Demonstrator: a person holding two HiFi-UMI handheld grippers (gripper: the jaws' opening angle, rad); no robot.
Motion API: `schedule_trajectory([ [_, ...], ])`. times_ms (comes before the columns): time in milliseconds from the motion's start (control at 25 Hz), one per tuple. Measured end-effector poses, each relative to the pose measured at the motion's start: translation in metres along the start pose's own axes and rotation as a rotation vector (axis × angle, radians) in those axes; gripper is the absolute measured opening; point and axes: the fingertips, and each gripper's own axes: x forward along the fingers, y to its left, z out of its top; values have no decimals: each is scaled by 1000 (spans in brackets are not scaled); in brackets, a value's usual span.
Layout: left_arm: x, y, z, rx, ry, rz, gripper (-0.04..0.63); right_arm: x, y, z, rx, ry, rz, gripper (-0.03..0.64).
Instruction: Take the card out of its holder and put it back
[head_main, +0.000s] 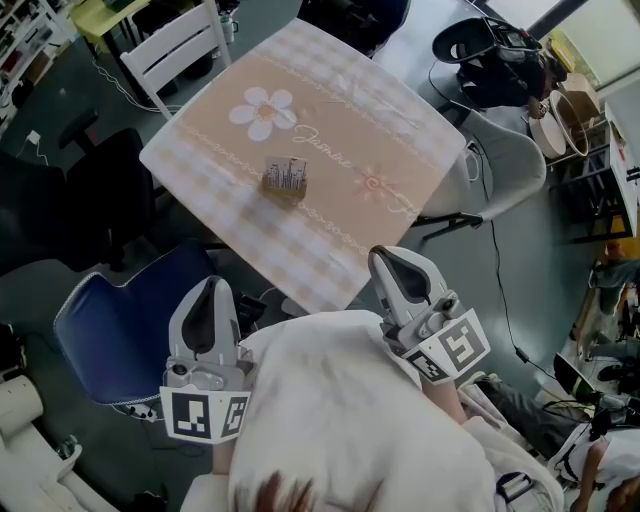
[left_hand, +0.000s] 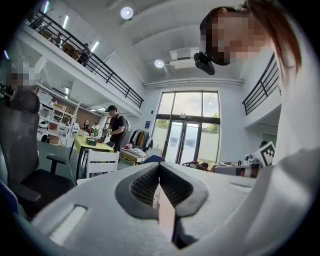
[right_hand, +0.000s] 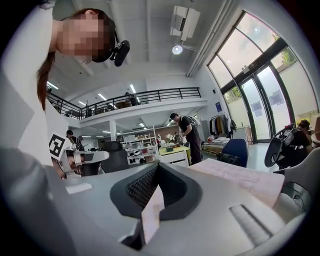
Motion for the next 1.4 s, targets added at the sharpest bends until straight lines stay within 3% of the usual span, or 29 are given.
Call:
schedule_trajectory([
  [640, 2, 20, -1, -19, 4, 8, 0, 17, 11, 0, -21, 33, 1, -2],
  [1400, 16, 11, 0, -10, 15, -32, 0, 15, 3, -7, -13, 45, -23, -2],
])
